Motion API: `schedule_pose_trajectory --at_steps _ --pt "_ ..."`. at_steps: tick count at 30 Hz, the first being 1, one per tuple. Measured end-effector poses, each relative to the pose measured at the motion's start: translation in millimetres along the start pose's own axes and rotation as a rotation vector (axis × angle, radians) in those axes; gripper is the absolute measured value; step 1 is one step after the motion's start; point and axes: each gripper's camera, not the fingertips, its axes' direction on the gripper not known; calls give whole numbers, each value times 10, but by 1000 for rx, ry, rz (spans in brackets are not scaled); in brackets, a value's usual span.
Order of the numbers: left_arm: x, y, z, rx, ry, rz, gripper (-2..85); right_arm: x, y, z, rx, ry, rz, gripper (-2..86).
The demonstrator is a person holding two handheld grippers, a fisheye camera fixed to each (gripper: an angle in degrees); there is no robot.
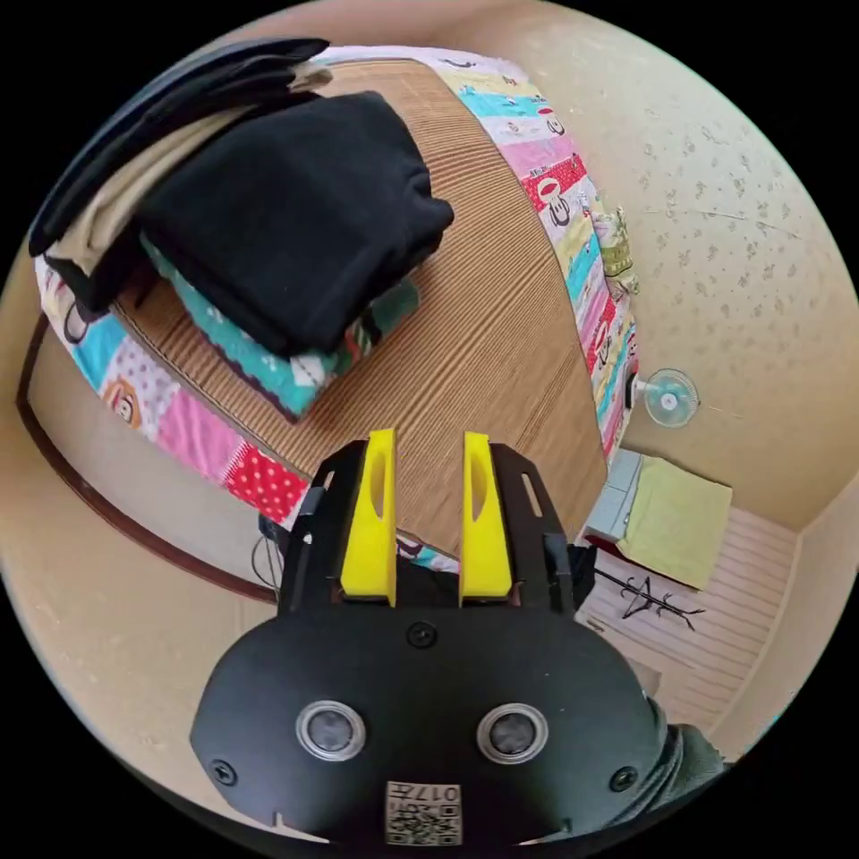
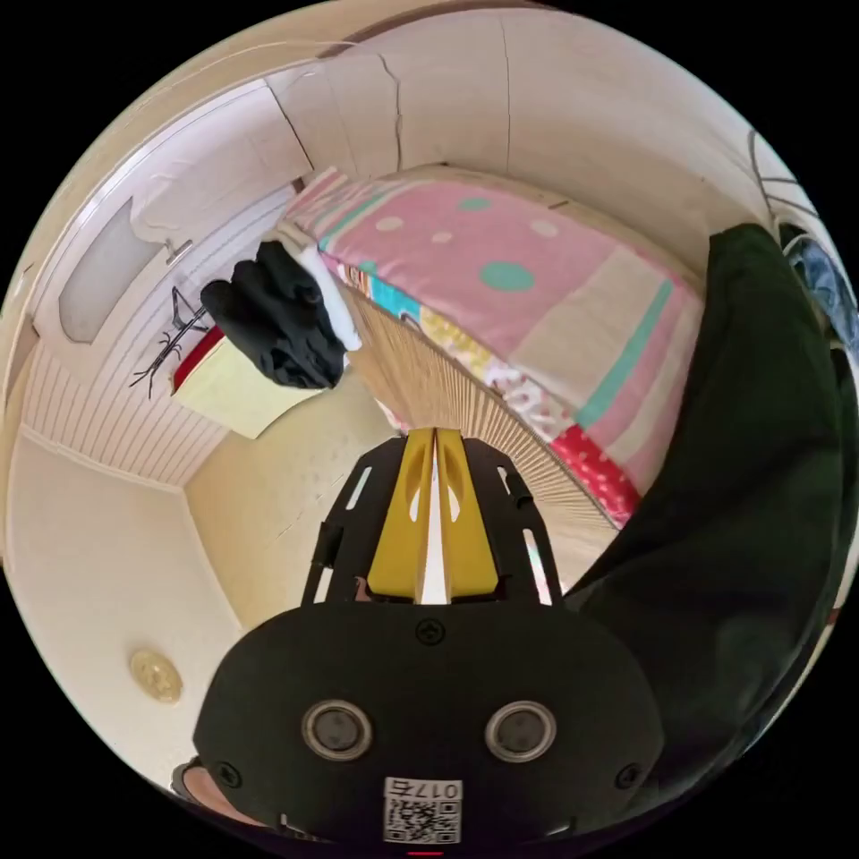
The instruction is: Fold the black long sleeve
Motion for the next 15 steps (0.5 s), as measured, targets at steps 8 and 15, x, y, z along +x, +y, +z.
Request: schedule_pose_trajectory --at_steps 8,15 --pt "-91 -419 7 -16 -342 178 135 -261 153 857 -423 13 -165 4" --pt "-1126 -55 184 -31 -8 -146 36 -224 404 813 -566 -39 -156 5"
